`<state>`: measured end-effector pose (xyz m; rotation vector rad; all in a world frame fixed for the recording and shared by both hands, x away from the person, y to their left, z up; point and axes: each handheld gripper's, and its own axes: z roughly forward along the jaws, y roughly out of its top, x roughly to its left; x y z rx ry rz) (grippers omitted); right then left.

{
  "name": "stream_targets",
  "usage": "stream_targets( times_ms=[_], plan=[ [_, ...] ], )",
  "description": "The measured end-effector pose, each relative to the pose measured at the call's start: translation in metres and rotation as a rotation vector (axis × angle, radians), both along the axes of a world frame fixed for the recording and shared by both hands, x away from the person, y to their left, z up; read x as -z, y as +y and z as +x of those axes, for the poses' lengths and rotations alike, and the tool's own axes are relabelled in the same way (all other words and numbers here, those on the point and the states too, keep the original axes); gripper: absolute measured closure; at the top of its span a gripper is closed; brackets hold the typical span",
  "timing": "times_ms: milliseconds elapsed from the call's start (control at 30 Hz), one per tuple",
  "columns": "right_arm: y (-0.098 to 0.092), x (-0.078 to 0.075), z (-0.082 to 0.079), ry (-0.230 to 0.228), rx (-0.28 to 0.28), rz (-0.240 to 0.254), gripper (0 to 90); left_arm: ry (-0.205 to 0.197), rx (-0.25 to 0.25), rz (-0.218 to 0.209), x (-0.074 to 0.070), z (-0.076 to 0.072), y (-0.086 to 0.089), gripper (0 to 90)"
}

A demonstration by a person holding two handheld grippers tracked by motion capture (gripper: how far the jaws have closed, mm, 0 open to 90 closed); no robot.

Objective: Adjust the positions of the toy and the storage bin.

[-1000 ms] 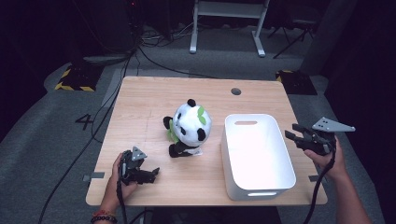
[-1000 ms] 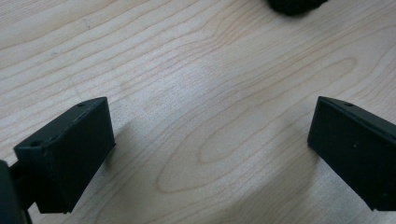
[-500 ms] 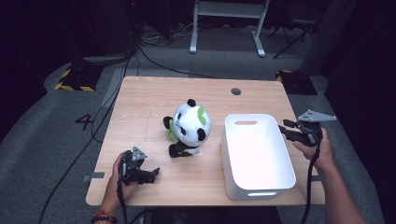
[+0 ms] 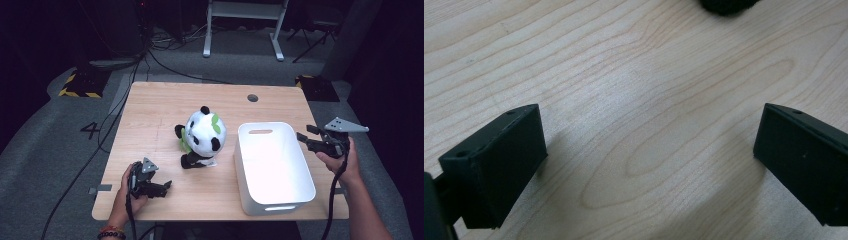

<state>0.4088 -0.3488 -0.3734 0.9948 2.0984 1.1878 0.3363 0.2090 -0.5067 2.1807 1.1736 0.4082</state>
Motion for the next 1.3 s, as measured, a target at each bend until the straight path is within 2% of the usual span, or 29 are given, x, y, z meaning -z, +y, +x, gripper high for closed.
stream_targets(
  times_ms=[100,167,200,267,333,467,567,733,833,1000,1033,1133,1300],
  plan=[
    [0.003,-0.003,-0.001,-0.009,-0.011,0.006,45.3,0.000,0.000,-0.001,0.000,0.000,0.000,0.4],
    [0.010,-0.003,0.000,0.003,-0.030,-0.016,45.3,0.000,0.000,0.000,0.000,0.000,0.000,0.4],
    [0.014,-0.001,0.002,0.009,-0.027,-0.044,45.5,0.000,0.000,-0.001,0.000,0.000,0.000,0.4],
    [0.018,0.001,0.006,0.014,-0.020,-0.063,46.4,-0.001,0.001,0.000,0.000,0.000,0.000,0.4],
    [0.020,0.002,0.009,0.016,-0.018,-0.061,49.8,0.000,0.000,-0.001,0.000,0.000,0.000,0.4],
    [0.026,0.007,0.016,0.043,-0.028,-0.104,54.5,-0.001,0.000,-0.001,0.000,0.000,0.000,0.4],
    [0.027,0.008,0.020,0.057,-0.030,-0.096,56.4,-0.001,0.000,-0.001,0.000,0.000,0.000,0.4],
    [0.034,0.009,0.023,0.047,-0.031,-0.118,70.0,0.000,0.000,-0.001,0.000,0.000,0.000,0.4],
    [0.035,0.009,0.025,0.045,-0.019,-0.114,73.1,0.000,0.001,-0.001,0.000,0.000,0.000,0.4],
    [0.037,0.010,0.031,0.023,0.030,-0.136,79.3,0.001,0.002,0.000,0.000,0.000,0.000,0.4],
    [0.037,0.010,0.032,0.027,0.043,-0.125,79.9,0.001,0.001,-0.002,0.000,0.000,0.000,0.4],
    [0.034,0.011,0.035,0.035,0.033,-0.105,80.5,0.000,0.003,-0.003,0.000,0.000,0.000,0.4],
    [0.032,0.010,0.040,0.030,0.060,-0.113,81.1,0.001,0.003,-0.001,0.000,0.000,0.000,0.4]
  ],
)
